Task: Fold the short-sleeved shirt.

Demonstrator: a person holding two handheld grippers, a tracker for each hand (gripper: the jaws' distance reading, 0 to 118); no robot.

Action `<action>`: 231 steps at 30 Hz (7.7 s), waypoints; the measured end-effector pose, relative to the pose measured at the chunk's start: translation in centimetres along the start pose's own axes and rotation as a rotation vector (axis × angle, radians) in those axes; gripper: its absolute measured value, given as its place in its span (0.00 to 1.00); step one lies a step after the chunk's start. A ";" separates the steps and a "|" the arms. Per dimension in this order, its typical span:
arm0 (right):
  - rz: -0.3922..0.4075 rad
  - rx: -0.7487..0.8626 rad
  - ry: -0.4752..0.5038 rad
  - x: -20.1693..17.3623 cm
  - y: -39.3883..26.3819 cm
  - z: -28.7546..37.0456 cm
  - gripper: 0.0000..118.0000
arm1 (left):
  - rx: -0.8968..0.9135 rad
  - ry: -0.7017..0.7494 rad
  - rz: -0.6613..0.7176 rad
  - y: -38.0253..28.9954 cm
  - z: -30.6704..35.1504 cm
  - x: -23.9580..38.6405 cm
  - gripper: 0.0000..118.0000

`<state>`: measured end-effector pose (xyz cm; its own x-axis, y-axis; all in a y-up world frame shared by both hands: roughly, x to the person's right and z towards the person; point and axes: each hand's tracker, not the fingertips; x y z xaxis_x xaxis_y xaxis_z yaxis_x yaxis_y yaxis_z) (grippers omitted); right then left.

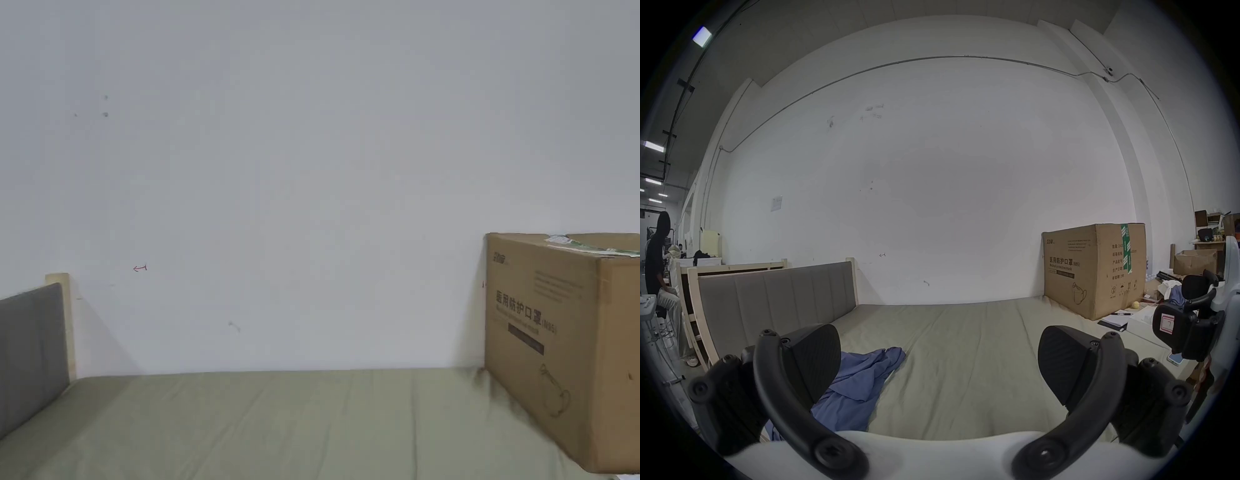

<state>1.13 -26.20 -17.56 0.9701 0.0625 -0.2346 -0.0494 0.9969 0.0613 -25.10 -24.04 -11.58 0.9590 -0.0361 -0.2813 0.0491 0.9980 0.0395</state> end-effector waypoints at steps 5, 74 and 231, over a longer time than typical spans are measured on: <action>-0.002 -0.001 -0.001 0.1 -0.1 0.0 1.00 | 0.001 0.001 -0.004 -0.3 0.0 -0.1 1.00; 0.004 0.014 -0.171 1.2 -1.5 -2.8 0.00 | -0.018 -0.038 -0.056 -2.1 -2.4 -0.5 0.00; -0.213 -0.515 0.102 10.4 -11.1 -16.8 0.00 | -1.267 -0.266 0.119 -21.7 -53.5 11.1 0.03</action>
<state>7.74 -35.84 -36.97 0.9448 -0.1641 -0.2837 0.0110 0.8810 -0.4731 -30.52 -43.28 -66.87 0.9721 0.1918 -0.1353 -0.1958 0.3444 -0.9182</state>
